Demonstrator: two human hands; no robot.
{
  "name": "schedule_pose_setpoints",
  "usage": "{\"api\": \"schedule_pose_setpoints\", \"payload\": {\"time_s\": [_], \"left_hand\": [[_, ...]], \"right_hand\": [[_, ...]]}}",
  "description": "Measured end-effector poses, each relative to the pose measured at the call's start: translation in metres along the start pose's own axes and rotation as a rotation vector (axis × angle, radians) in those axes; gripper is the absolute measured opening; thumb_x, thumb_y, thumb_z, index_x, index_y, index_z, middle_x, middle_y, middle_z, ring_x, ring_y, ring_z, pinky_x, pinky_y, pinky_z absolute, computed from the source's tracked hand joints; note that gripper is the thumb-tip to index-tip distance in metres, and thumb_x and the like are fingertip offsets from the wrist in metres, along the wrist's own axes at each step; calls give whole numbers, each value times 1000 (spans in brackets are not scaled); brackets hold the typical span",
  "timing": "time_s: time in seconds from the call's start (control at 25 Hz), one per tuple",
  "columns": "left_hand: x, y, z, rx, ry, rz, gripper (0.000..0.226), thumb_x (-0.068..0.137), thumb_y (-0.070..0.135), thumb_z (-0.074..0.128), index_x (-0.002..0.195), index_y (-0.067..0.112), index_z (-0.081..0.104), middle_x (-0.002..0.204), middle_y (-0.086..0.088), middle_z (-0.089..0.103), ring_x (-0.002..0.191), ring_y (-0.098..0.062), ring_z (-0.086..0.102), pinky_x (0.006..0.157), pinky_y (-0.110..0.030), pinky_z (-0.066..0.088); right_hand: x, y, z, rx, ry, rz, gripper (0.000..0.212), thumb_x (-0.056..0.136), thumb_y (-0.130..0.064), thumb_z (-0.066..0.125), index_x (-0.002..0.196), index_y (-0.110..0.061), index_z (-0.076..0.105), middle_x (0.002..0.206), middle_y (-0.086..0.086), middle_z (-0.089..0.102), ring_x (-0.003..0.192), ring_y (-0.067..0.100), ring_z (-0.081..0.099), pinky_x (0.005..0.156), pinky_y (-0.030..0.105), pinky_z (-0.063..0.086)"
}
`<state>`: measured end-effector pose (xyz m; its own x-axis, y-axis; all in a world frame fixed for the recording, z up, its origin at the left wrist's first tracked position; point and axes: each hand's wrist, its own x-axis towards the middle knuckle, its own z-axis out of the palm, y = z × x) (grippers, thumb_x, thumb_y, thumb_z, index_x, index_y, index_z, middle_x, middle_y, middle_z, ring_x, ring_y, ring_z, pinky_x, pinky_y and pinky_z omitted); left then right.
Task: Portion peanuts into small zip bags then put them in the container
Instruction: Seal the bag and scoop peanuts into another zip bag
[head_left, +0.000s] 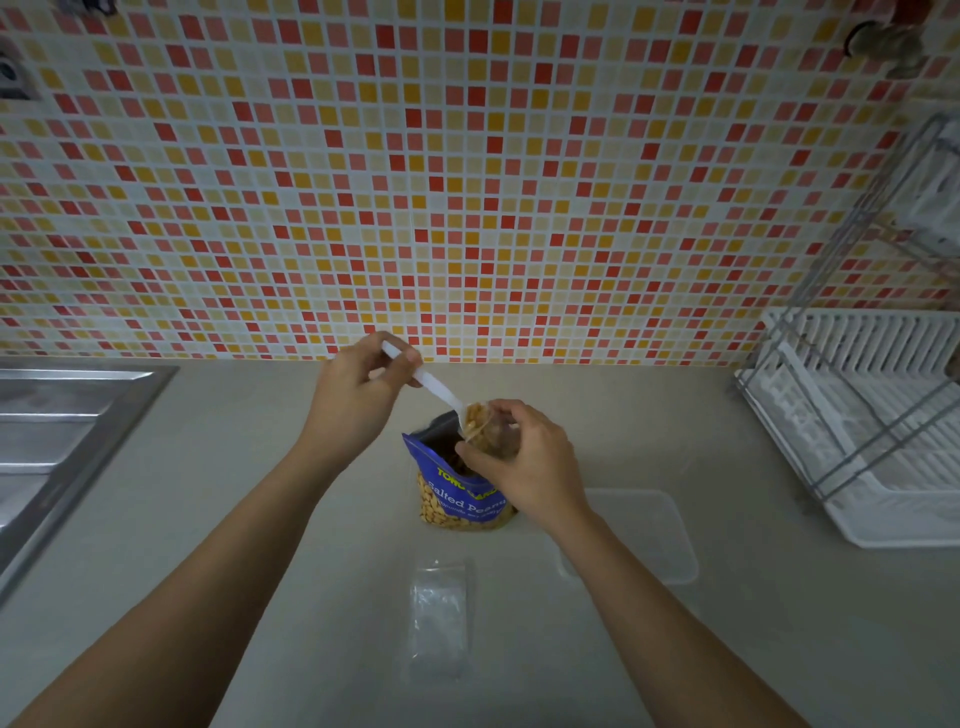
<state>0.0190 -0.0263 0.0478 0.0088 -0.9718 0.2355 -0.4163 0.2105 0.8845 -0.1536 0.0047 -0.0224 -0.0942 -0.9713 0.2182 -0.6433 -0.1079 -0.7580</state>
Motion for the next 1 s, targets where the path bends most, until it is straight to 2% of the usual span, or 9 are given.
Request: {"api": "schedule_pose_setpoints", "payload": {"time_s": [0.12, 0.2, 0.32, 0.4, 0.48, 0.6, 0.72, 0.84, 1.0], "left_hand": [[-7, 13, -2, 330, -43, 296, 24, 87, 39, 49, 83, 22, 66, 88, 7, 66, 98, -17, 52, 79, -41, 45], [-8, 20, -9, 311, 23, 348, 21, 87, 36, 52, 83, 22, 67, 86, 15, 62, 100, -16, 50, 80, -40, 43], [2, 22, -21, -24, 164, 161, 13, 90, 23, 55, 81, 19, 64, 81, 11, 65, 91, -17, 59, 78, -31, 44], [9, 12, -20, -222, 183, -17, 15, 91, 20, 53, 78, 18, 61, 80, 5, 66, 85, -10, 60, 74, -22, 41], [9, -8, -10, -270, 151, -173, 17, 90, 18, 53, 75, 20, 62, 79, 2, 65, 84, -10, 58, 74, -22, 38], [-2, -39, 13, -161, 60, -321, 14, 90, 16, 53, 83, 15, 65, 80, -2, 64, 87, -20, 57, 73, -25, 40], [-15, -50, 28, -25, 44, -328, 13, 90, 16, 55, 95, 9, 64, 87, -6, 64, 86, -21, 59, 64, -24, 42], [-22, -47, 31, 99, 16, -265, 24, 86, 22, 62, 105, 8, 60, 78, -3, 60, 69, -12, 54, 56, -20, 40], [-39, -38, 32, 264, 183, -86, 42, 84, 31, 64, 119, 12, 52, 111, 0, 49, 95, -15, 50, 78, -28, 42]], "right_hand": [[0, -5, 3, 118, 17, 32, 52, 65, -47, 75, 111, -28, 57, 102, -9, 66, 89, 9, 62, 77, 30, 54], [0, -6, 2, 175, 22, 56, 49, 65, -46, 76, 107, -30, 57, 96, -13, 65, 86, 7, 63, 76, 30, 54], [-2, -2, -5, 236, 27, 95, 44, 65, -44, 78, 100, -31, 56, 89, -15, 63, 83, 5, 63, 75, 26, 54], [-3, 4, -12, 244, 34, 112, 42, 64, -44, 79, 95, -28, 55, 90, -11, 66, 81, 5, 64, 73, 25, 53], [-3, 8, -19, 261, 55, 134, 37, 64, -43, 79, 85, -25, 56, 84, -6, 69, 75, 7, 65, 69, 28, 53], [-1, 11, -29, 269, 88, 147, 34, 62, -47, 79, 72, -24, 55, 73, -2, 70, 68, 13, 66, 67, 32, 54], [-1, 8, -42, 256, 107, 147, 34, 64, -45, 78, 63, -23, 53, 64, -4, 63, 58, 12, 57, 59, 30, 49], [-2, 4, -53, 264, 138, 108, 37, 66, -44, 77, 59, -22, 49, 58, -4, 54, 56, 14, 52, 57, 36, 48], [-7, 0, -64, 280, 155, 76, 38, 67, -41, 78, 56, -22, 46, 54, -10, 46, 53, 9, 45, 56, 31, 43]]}}
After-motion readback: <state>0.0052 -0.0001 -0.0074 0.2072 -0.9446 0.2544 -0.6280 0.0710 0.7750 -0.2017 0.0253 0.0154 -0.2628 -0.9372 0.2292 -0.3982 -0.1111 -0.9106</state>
